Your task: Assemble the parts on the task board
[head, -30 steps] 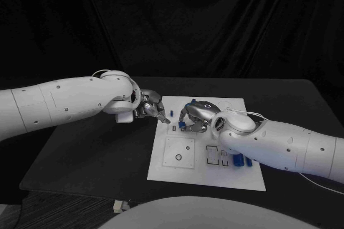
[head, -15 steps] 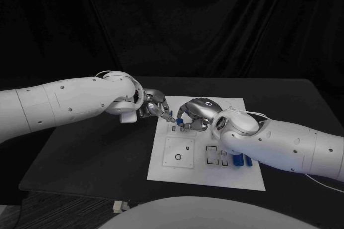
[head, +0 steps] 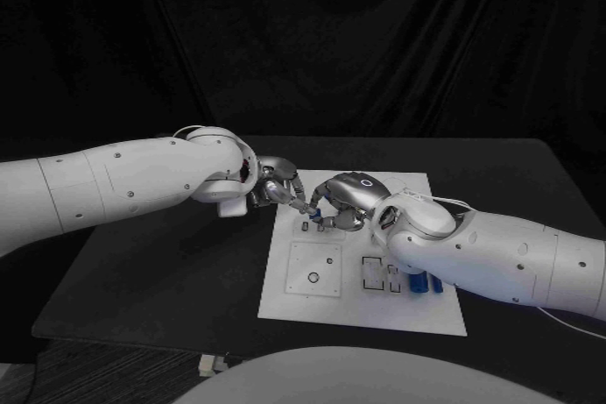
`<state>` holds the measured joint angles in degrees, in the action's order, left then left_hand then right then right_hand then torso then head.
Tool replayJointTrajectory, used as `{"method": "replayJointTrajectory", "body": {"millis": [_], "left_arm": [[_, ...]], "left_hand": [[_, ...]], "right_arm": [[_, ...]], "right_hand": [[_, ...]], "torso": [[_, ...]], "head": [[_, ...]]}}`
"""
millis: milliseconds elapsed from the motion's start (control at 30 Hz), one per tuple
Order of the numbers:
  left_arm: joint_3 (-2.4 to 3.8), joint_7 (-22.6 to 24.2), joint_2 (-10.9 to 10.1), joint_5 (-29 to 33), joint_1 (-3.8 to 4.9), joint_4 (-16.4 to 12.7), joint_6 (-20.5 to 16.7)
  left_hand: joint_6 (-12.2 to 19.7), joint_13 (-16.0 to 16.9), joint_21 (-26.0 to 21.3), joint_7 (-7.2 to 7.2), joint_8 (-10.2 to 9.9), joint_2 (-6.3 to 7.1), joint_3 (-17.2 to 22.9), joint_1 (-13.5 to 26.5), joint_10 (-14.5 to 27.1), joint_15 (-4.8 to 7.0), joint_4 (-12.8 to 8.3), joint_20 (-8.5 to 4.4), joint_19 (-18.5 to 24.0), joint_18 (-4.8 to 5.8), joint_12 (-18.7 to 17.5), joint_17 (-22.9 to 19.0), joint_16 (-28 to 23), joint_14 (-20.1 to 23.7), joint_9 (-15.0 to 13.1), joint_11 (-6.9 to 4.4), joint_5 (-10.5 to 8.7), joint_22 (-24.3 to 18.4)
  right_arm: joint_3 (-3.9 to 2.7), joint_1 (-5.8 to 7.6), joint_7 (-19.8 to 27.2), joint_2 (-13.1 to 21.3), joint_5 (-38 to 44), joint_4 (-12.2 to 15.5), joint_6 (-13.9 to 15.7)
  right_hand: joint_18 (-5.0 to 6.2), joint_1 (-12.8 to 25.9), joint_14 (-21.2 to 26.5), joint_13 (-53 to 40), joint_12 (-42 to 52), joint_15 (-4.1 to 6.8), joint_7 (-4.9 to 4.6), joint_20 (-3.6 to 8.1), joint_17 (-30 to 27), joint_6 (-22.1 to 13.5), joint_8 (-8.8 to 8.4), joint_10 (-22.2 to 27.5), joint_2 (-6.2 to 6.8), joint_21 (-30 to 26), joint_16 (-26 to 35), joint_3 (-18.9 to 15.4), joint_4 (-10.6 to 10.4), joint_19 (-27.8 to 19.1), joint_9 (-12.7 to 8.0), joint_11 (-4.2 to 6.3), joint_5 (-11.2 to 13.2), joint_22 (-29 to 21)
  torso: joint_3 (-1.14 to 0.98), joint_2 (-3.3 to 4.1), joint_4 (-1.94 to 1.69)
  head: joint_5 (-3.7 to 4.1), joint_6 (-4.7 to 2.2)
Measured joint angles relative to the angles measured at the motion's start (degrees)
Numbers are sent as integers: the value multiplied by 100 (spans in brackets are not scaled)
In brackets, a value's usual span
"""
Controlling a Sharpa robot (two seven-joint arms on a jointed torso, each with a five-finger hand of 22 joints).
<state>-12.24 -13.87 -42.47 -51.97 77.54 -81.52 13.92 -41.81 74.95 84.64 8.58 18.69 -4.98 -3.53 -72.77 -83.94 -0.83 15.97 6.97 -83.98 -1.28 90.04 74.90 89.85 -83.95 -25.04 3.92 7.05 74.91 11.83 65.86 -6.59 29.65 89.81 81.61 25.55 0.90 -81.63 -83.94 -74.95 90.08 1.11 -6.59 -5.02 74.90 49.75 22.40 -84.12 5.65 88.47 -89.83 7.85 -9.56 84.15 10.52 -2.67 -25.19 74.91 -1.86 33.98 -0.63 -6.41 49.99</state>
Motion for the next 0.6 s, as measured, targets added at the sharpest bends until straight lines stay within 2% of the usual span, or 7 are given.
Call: {"method": "replayJointTrajectory", "body": {"millis": [100, 400, 600], "left_arm": [[0, 32, 22, 0, -5, 24, -17], [0, 105, 87, 0, -25, 74, -39], [0, 136, 127, 0, -35, 104, -40]], "left_hand": [[-39, 0, 0, 2, -23, -34, 0, -34, 0, 0, 0, 0, 0, 0, 0, 0, 0, 0, 45, 0, 61, 0], [-185, 9, 0, -15, -86, -93, 18, -248, 0, 0, -18, 0, 0, 0, 3, 0, 0, 0, 229, 0, 627, 0], [-319, 15, 0, -53, -88, -109, 82, -369, 0, 0, -82, 0, 0, 1, 5, 0, 0, 0, 308, 0, 887, 0]], "right_arm": [[-1, 0, 0, 2, 0, 9, 7], [-1, 0, 0, 3, 0, 44, 14], [-1, 1, 0, 2, 0, 63, 25]], "right_hand": [[0, 0, 0, 0, 0, 0, 0, 0, 0, 0, 0, 0, 0, 0, 0, 0, 0, 0, 0, 0, 0, 0], [0, 0, 0, 1, 0, 0, 0, 0, 0, 0, 0, 0, 0, 0, 0, 0, 0, 0, -1, 0, 22, -1], [0, 0, 0, 1, 0, 0, 0, 0, 0, 0, 0, 0, 0, 0, 0, 0, 0, 0, 5, 0, 51, -1]], "torso": [[0, 0, 0], [0, 1, -1], [0, 1, -1]], "head": [[0, 0], [0, 0], [7, 0]]}}
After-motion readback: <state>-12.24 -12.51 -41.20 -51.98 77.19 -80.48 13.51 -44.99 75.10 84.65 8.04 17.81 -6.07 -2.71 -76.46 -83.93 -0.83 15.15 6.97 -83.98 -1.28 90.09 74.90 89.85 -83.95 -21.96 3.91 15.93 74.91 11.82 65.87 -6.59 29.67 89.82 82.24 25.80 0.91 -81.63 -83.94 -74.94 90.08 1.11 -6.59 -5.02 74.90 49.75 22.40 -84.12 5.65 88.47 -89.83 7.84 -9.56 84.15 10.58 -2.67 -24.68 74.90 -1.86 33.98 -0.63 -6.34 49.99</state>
